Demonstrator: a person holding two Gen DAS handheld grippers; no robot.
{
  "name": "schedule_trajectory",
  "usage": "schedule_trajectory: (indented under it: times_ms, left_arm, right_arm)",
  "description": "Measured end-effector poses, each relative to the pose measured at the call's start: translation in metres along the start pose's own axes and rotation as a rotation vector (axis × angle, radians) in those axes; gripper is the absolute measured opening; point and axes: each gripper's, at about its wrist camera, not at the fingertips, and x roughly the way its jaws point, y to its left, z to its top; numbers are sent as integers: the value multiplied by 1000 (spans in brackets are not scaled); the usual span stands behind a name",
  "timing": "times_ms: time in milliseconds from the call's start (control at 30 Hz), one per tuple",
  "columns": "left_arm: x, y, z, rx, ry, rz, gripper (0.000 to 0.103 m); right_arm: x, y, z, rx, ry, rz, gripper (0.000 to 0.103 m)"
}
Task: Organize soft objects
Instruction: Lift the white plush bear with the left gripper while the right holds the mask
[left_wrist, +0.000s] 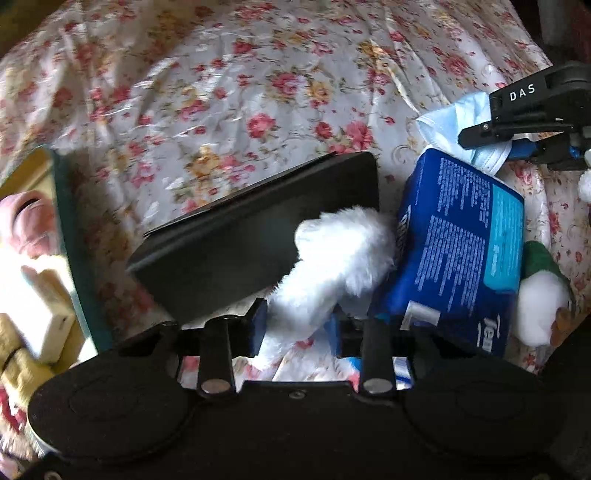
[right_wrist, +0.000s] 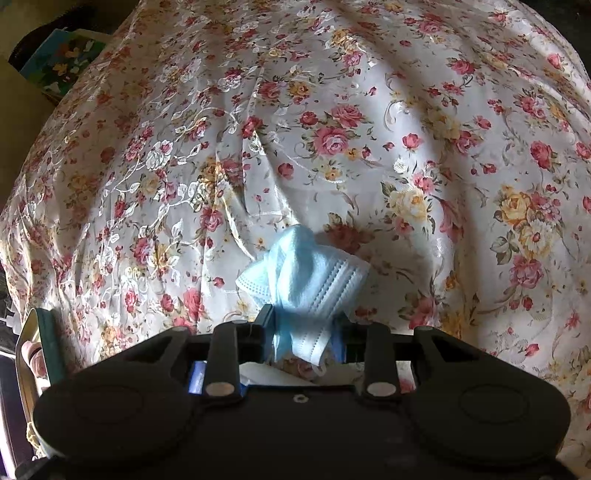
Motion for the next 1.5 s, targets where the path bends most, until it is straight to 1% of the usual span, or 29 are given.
schedule_trajectory:
  times_ms: [67, 100, 200, 267, 300, 433, 533, 567, 600, 667, 700, 733, 800, 833, 900, 967, 1067, 1133, 1200, 1233, 1333, 1400, 1500]
  left_arm:
    - [-7, 4, -7, -29, 0, 14, 30]
    - [-11, 6, -11, -49, 0, 12, 26]
    - [-19, 16, -21, -118, 10, -6, 26]
    - [-17, 22, -26, -144, 32, -32, 27]
    - [-16, 25, -28, -155, 42, -32, 28]
    - [-10, 41, -30, -231, 72, 14, 29]
    - [-13, 56, -30, -327, 67, 33, 30]
    - [-17, 59, -30, -344, 55, 35, 30]
    - [-21, 59, -29, -345, 38, 42, 32]
    - [-33, 57, -29, -340, -18, 79, 43]
    - [-39, 55, -29, -339, -54, 98, 50]
    - [-46, 54, -29, -337, -90, 113, 53]
    - [-53, 50, -27, -307, -144, 135, 55]
    - [-56, 47, -25, -284, -162, 136, 63]
    - [-55, 45, -20, -257, -182, 131, 72]
    - [-52, 40, -16, -235, -186, 133, 72]
    - [-47, 28, -8, -171, -197, 168, 73]
    - [-42, 26, -4, -179, -189, 179, 74]
    - [-38, 31, -1, -233, -163, 157, 74]
    - [-34, 34, 0, -256, -141, 150, 74]
    - [-18, 43, 1, -315, -49, 161, 71]
    - [-13, 46, -5, -335, -8, 126, 73]
    - [-17, 41, -17, -319, 30, 68, 72]
  right_arm:
    - [-1, -1, 0, 2, -3, 1, 31]
    - [-1, -1, 0, 4, -5, 2, 31]
    - [-4, 0, -2, 5, -11, 8, 31]
    - [-5, 1, -3, 0, -16, 7, 31]
    - [-6, 2, -4, -3, -17, 6, 31]
    - [-6, 4, -5, -8, -25, -5, 31]
    - [-6, 2, -4, -7, -29, -11, 31]
    - [-6, 2, -3, -9, -30, -11, 31]
    - [-6, 2, -3, -12, -32, -12, 31]
    - [-7, 3, -3, -20, -35, -14, 31]
    - [-7, 3, -3, -24, -36, -14, 31]
    - [-7, 4, -3, -27, -37, -15, 31]
    - [-6, 4, -3, -33, -38, -14, 31]
    - [-6, 4, -3, -35, -39, -13, 31]
    - [-6, 4, -2, -37, -40, -12, 31]
    - [-6, 4, -3, -37, -39, -10, 31]
    - [-6, 4, -2, -40, -41, -8, 31]
    - [-7, 4, -2, -46, -42, -7, 31]
    - [-7, 5, -3, -53, -44, -5, 31]
    - [-7, 5, -2, -56, -44, -5, 31]
    - [-6, 5, -2, -60, -43, -1, 31]
    - [-6, 4, -1, -62, -44, 2, 31]
    - [-6, 3, -1, -58, -42, 8, 31]
